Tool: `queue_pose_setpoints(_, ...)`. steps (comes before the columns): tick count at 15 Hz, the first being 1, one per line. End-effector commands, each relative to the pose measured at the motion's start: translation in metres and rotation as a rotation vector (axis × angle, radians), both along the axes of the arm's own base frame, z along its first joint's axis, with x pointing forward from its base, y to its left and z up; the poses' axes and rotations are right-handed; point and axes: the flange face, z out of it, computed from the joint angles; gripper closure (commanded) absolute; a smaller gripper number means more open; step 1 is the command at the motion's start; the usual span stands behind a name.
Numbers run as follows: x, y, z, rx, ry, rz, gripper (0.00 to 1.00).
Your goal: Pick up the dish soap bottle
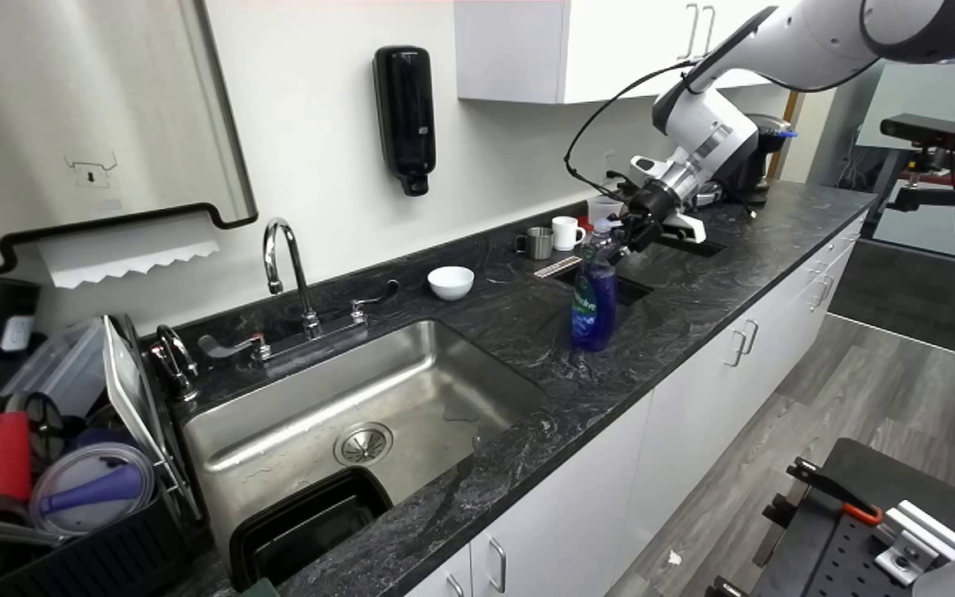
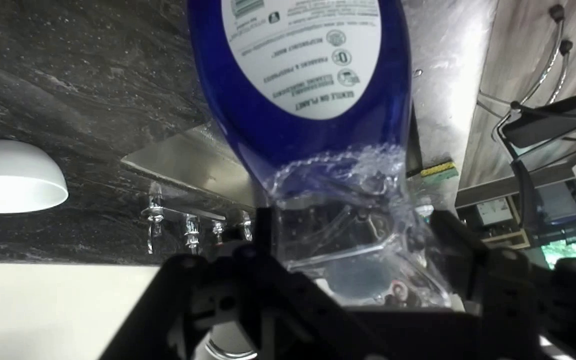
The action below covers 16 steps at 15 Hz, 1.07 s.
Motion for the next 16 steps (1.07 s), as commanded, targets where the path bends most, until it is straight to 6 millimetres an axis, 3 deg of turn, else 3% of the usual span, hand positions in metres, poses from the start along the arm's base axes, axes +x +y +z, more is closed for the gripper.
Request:
queue_pose_setpoints(1, 0.0, 0.011, -0.001, -0.115, 0.05, 0.038, 0.47)
queue_pose_setpoints(16, 0.0, 0.069, -0.003, -0.22, 0.075, 0.181, 0.47)
